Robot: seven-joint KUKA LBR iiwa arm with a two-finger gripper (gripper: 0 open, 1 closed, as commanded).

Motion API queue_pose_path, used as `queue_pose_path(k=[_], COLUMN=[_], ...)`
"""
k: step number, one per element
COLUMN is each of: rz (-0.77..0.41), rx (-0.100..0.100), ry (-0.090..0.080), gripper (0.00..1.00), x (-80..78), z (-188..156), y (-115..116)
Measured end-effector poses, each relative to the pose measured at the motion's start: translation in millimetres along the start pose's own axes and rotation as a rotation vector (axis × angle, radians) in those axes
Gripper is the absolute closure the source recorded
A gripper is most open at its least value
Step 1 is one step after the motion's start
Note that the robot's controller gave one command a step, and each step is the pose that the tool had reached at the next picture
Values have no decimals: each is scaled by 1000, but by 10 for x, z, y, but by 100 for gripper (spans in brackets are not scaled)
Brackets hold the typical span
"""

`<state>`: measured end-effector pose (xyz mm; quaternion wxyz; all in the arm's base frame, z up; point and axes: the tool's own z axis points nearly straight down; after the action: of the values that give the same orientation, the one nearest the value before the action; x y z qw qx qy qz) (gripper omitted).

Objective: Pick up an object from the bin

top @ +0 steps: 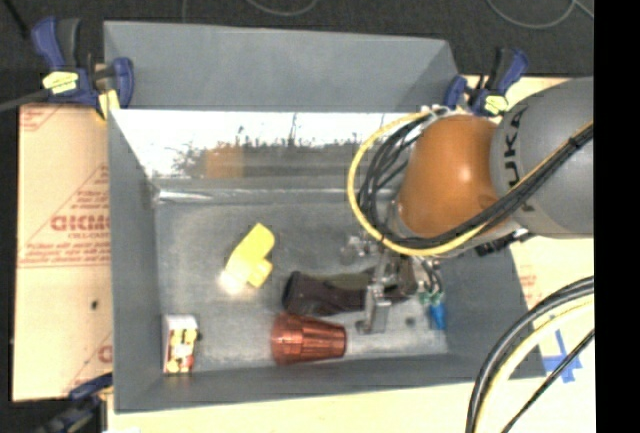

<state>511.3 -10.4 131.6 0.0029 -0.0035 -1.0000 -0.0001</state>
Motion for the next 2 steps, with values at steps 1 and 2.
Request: queue_pose_path(k=[1, 2], rz=[0, -165], rx=[0, 1], ry=[-8, -10], gripper=[0, 0], x=[-19, -100], z=[-42, 72], y=[-1, 11])
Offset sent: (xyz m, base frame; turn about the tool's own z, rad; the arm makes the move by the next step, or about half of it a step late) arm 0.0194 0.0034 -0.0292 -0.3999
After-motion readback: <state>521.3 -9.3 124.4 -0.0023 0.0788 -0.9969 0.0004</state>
